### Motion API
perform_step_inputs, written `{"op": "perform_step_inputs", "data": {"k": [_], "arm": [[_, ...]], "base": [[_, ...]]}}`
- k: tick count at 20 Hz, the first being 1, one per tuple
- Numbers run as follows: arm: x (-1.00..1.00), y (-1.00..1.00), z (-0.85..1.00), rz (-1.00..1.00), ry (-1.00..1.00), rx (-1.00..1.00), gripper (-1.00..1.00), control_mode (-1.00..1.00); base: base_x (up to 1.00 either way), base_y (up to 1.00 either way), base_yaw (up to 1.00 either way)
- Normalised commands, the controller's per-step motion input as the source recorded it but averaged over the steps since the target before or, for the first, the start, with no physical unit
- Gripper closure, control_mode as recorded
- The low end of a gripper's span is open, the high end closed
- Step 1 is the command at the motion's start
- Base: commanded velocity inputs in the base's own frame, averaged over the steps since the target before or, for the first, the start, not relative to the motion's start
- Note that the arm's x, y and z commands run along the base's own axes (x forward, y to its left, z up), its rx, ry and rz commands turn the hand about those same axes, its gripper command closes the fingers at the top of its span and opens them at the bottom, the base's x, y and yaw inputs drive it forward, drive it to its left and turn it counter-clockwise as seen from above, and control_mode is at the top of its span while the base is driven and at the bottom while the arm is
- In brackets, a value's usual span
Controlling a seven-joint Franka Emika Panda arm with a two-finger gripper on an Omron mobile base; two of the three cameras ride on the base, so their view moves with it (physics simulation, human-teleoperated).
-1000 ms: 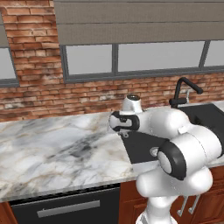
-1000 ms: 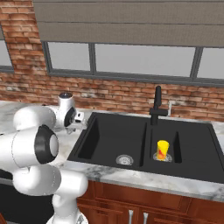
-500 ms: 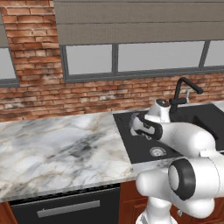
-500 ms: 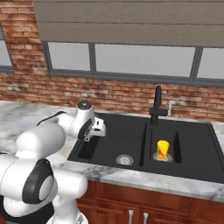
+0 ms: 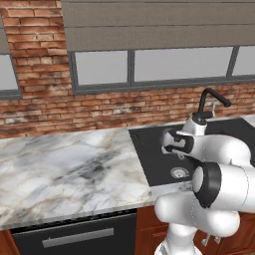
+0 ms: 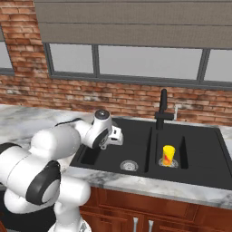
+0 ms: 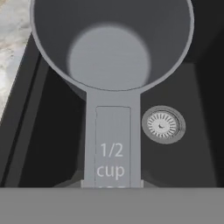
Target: Move any existing items from the left basin to the right basin for drying. Then move the measuring cup from the counter to the left basin of the sink for washing.
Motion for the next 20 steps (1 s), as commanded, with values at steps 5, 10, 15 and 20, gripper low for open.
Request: {"op": "perform_step_inputs", "data": {"k": [5,10,15,20], "arm": [[0.52,0.00,-0.20,-0.14,0.11,0.00,1.00,-1.00],[0.42,0.00,-0.37,-0.16,0.14,0.00,1.00,-1.00],[0.09,-0.03,-0.32,-0.19,0.15,0.00,1.00,-1.00],[0.07,-0.02,-0.27,-0.19,0.20,0.00,1.00,-1.00]], "base": [[0.00,0.00,0.00],[0.00,0.00,0.00],[0.00,0.00,0.00],[0.00,0.00,0.00]]}}
